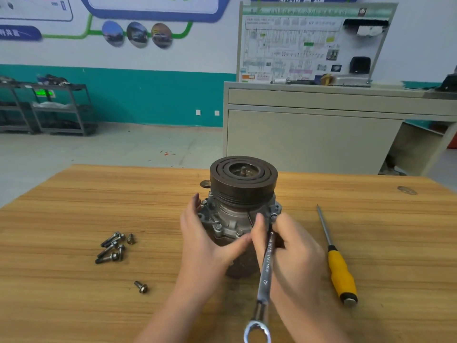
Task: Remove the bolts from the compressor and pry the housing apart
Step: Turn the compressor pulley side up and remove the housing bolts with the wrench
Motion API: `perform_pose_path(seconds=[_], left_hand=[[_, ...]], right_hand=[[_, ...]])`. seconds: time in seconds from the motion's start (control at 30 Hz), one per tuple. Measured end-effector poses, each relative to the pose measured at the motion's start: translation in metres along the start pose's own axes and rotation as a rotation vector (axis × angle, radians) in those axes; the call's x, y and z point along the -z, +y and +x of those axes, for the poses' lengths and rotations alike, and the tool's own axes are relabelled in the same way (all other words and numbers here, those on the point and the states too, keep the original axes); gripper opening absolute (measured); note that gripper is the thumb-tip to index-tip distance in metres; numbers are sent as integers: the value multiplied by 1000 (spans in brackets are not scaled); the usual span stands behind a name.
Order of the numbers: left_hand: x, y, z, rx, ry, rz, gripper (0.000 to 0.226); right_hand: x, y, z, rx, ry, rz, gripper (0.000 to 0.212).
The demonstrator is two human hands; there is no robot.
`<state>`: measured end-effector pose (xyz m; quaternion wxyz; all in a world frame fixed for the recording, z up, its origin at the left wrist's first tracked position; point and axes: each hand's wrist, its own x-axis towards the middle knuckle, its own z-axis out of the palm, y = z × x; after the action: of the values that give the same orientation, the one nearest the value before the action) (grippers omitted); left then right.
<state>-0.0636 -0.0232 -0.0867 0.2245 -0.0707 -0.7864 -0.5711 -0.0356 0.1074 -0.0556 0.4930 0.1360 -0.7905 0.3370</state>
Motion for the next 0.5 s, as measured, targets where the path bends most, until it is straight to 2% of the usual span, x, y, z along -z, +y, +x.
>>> perform_pose_path(seconds=[0.1, 0.17, 0.27, 0.4, 0.5], left_hand=[[2, -2, 3, 5, 3, -25, 122], [2, -1, 3, 23, -4, -57, 122], [3, 1, 1, 30, -14, -103, 117], [3, 2, -2, 40, -35, -145, 114], [3, 3, -3, 40, -36, -156, 114]], right_hand=[[1, 17, 4, 27, 61, 238, 36], [6, 31, 6, -75, 58, 410, 33], [12, 53, 14, -326, 3, 595, 29], [16, 74, 32, -751, -149, 839, 38], [17, 78, 37, -993, -118, 1040, 32]])
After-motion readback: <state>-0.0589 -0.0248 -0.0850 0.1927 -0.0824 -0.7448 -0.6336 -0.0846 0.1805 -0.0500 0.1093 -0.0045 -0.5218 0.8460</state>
